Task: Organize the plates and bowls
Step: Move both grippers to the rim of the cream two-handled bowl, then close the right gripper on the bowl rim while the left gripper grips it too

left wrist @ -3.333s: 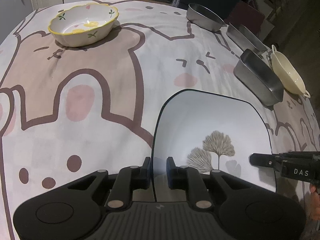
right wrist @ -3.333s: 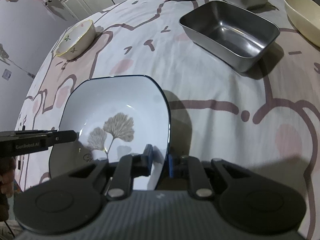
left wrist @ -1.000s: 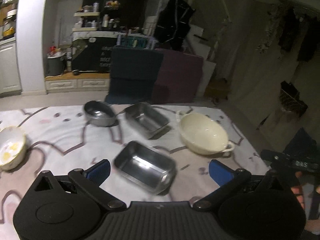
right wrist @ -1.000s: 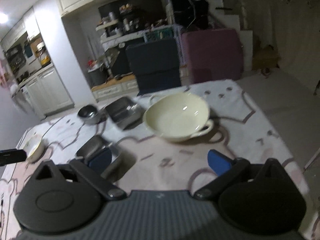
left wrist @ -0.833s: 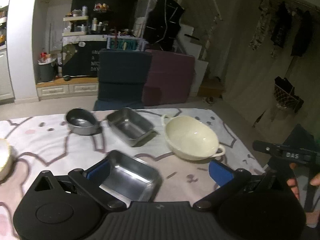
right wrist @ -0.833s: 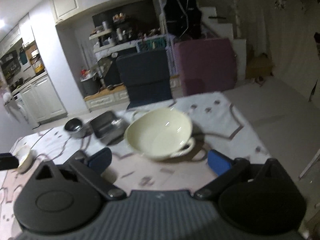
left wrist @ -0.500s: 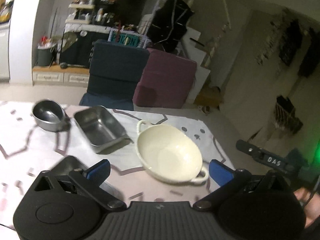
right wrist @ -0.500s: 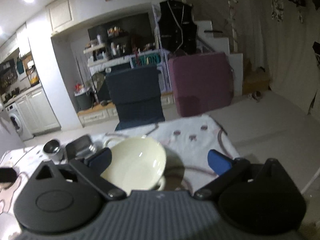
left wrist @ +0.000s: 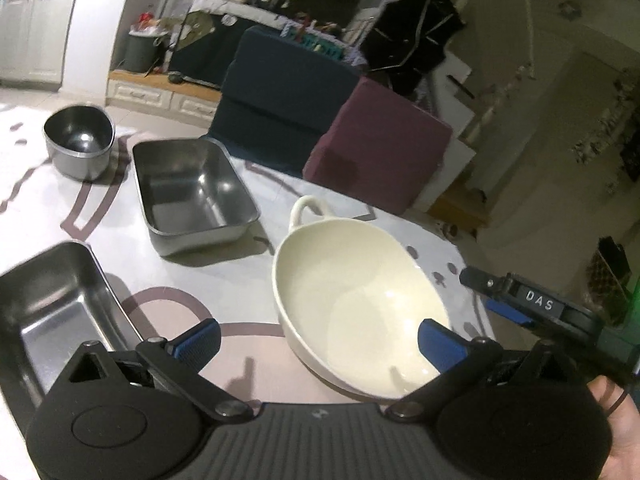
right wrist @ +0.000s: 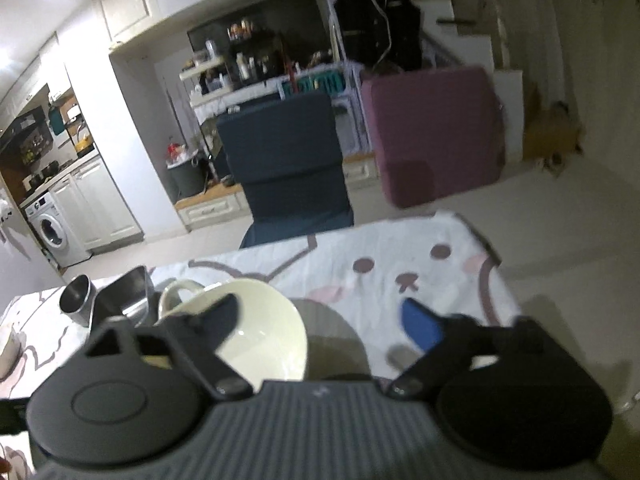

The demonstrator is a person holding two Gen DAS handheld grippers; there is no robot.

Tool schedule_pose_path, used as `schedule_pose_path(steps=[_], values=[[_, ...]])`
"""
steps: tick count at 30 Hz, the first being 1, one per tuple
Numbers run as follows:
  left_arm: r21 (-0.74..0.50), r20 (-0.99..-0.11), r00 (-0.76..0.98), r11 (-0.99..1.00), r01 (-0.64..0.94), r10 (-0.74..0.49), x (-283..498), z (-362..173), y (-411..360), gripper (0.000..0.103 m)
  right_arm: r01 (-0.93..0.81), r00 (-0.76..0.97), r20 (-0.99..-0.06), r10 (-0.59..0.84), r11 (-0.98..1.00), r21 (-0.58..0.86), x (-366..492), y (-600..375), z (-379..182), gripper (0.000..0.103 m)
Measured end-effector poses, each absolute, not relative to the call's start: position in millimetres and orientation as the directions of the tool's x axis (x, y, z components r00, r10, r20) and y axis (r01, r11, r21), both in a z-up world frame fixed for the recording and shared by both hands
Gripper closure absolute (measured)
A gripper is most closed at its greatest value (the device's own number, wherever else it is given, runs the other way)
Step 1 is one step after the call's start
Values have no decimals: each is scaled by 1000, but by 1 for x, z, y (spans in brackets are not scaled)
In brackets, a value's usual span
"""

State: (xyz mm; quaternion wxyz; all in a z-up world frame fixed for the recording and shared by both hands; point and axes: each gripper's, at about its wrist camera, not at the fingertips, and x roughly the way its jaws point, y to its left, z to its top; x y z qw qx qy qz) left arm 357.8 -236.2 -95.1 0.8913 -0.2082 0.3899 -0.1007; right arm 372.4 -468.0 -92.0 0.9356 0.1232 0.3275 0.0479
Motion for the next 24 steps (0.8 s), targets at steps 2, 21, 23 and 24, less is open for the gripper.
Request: schedule_pose_path(steps=[2,21,23,24], values=[[-469,-659,666,883,-2,-349,365,-103,-234,0,-2,758,-627,179,962,272,384,-468,-100,38],[-569,-628,623,821,42,-466,393,-116,-218,12,-42,664,-721,197,973,228,383,-450,-116,98],[-553,-637,615,831,58,-466,397,-115,-220,17,-29,651,-731,204,969,245,367,-453,-115,96],[-542,-643,609,838,66,-464,399,-115,-220,20,-27,643,-737,211,967,253,360,-454,-114,94]])
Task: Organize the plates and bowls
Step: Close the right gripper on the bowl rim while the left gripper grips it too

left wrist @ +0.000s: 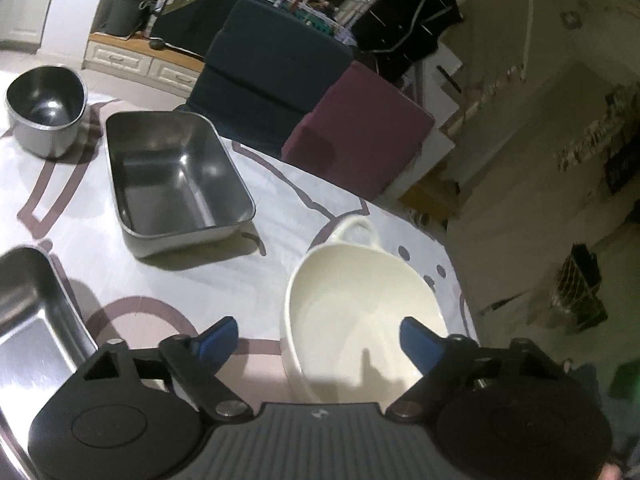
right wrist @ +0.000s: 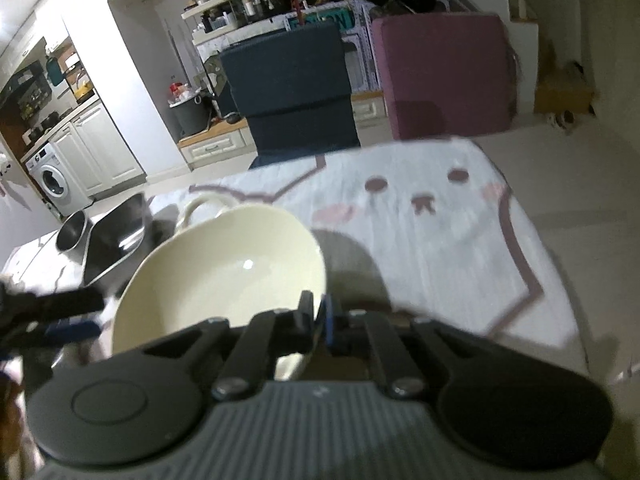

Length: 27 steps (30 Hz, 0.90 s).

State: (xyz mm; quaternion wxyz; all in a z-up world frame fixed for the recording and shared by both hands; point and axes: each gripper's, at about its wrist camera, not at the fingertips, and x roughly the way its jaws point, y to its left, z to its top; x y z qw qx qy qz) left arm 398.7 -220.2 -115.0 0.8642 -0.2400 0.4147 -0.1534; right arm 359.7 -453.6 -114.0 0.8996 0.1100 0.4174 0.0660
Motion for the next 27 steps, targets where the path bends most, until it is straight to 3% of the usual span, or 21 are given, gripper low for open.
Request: schedule_pose_path(steps=[7,16,20,24,27], values=[[-448,-705,561,886,120,-433,415,-119,-230,38,-13,609,-740,284,937,349,328,-463,-111,89],[-372,-771,484,909,187,-414,435,-128,-242,61,69,615,-757,222,941,332,355,-460,-117,90],[-390,-784,452,904,177,-427,439,-133,-243,81,79,603,-768,216,942,327,360,-459,-121,92],[-385,-794,445,909,160,-415,439,-136,-242,90,76,603,-767,220,941,329,364,-460,-125,93],[-390,-793,442,907,160,-419,439,-137,-240,91,69,603,-768,217,944,321,366,-459,-126,93]])
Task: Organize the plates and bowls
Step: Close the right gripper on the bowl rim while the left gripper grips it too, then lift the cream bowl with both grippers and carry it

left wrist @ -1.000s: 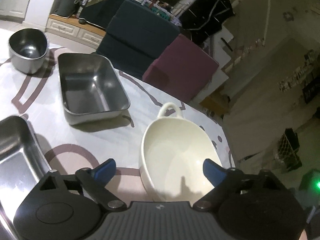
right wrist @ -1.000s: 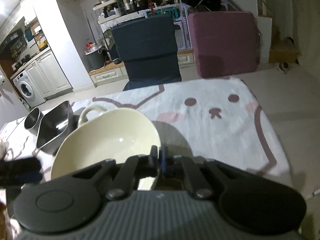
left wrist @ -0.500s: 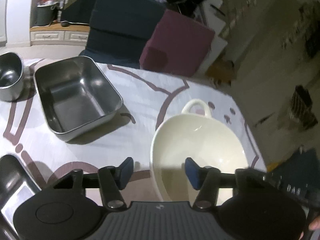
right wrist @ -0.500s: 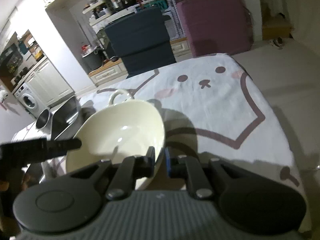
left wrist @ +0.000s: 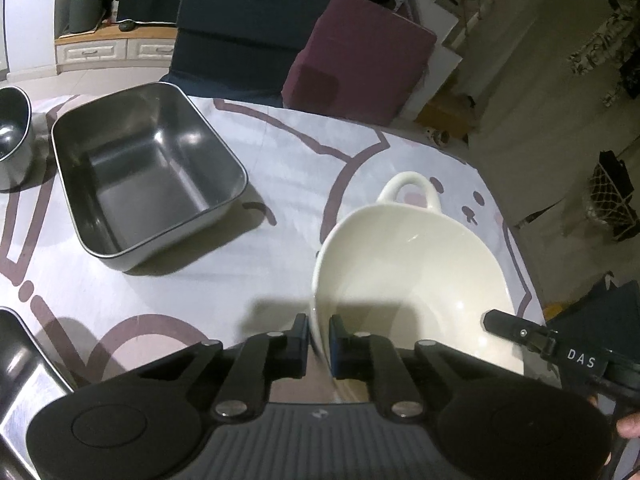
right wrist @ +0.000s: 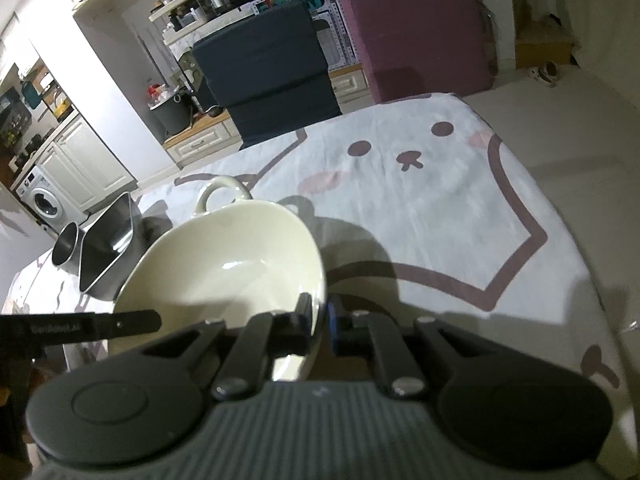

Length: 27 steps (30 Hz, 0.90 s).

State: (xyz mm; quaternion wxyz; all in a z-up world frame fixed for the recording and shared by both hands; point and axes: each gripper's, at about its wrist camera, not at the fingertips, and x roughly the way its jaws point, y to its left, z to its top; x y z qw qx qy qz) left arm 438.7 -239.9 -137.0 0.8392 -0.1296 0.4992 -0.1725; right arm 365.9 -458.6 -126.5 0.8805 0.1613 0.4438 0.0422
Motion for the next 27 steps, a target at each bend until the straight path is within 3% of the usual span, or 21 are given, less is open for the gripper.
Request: schedule_pose_path(steps=[27], values=[[-341,-809,439,920,191,-391,441,-140,-249,92,55,557,-787,266,933,354,374,-461,-135,91]])
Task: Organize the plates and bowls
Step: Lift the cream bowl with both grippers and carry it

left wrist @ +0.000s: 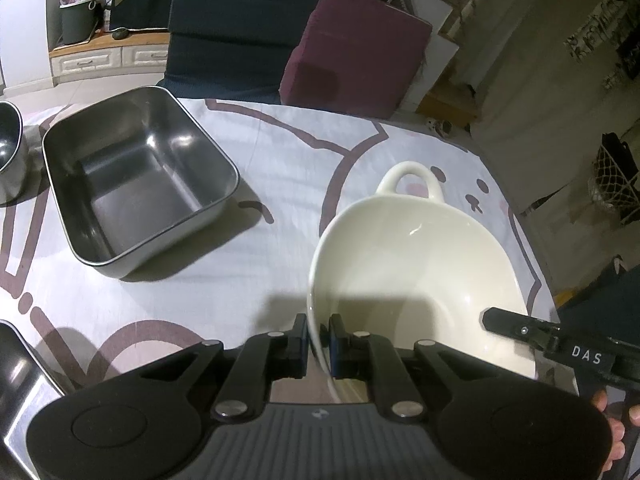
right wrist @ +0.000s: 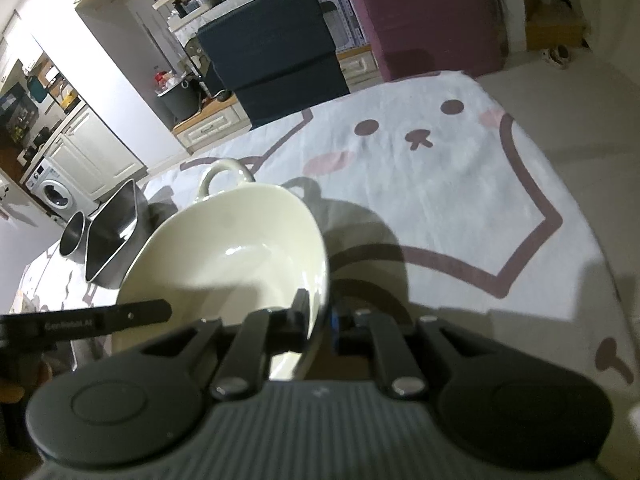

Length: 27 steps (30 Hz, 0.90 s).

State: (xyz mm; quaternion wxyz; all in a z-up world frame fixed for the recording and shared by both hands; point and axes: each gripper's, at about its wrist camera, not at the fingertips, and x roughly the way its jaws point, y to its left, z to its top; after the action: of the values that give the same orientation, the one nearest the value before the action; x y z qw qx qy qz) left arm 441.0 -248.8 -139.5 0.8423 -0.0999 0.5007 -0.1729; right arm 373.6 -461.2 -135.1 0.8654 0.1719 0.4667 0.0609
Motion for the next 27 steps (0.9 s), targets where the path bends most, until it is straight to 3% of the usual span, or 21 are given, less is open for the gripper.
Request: schedule_pose_path(steps=[27], values=[[-316,-795,467,921,226,-388,409,-121,-252,93,40,602,-778,181,966,256,337,-446,-125,92]])
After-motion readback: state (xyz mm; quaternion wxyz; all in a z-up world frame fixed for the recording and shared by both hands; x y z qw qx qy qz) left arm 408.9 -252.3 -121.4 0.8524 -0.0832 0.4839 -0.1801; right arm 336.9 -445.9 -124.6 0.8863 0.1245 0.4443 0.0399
